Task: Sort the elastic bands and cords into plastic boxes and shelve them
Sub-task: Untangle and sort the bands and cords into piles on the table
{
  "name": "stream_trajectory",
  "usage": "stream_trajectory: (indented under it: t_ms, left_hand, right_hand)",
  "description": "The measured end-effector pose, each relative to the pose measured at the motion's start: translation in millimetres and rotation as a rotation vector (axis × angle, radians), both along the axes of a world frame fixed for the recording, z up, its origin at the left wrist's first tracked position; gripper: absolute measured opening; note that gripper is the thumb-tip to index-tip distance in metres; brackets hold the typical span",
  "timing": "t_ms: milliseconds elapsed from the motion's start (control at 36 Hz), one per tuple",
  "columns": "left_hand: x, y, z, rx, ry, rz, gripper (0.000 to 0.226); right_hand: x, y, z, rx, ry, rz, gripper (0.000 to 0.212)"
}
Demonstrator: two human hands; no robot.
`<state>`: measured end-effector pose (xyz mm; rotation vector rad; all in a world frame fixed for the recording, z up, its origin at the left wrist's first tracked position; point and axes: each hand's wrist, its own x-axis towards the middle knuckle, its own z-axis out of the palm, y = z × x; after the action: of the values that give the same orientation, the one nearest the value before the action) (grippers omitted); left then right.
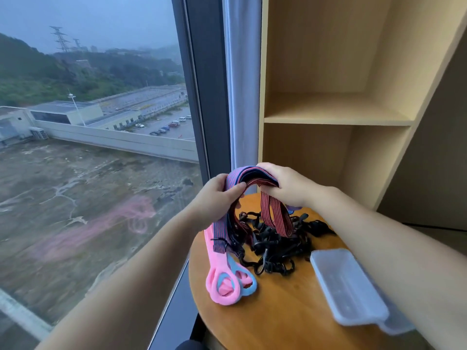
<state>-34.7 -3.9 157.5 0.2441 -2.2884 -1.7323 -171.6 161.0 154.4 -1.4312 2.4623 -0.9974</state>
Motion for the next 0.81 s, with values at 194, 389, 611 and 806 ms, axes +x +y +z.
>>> stream_trajectory:
  t_ms: [194,389,611,806]
  left_hand:
    - [-11.5,-28.0,-7.9,-0.047,0.099,0.138,0.014]
    - [-25.5,-56.0,-23.7,-0.115,0.097,0.210,0.008]
    - [-48.6,-67.1,-49.3,-0.061,0.084,0.264,0.009]
    - [-70.1,-65.6,-63.4,-0.039,0.071,0.278,0.012]
  right_hand:
    - [-21.4,11.7,-48.6,0.125,-0.095,-0.152,0.058]
    - [-14.7,7.8,-146.0,0.809,0.143,0.001,0.116]
    - [-27.9,-14.4,-205.8,0.923,0.270,0.043,0.123]
    - [-51.7,-12.5,-232.7,0.830,0.122,-0.118,0.098]
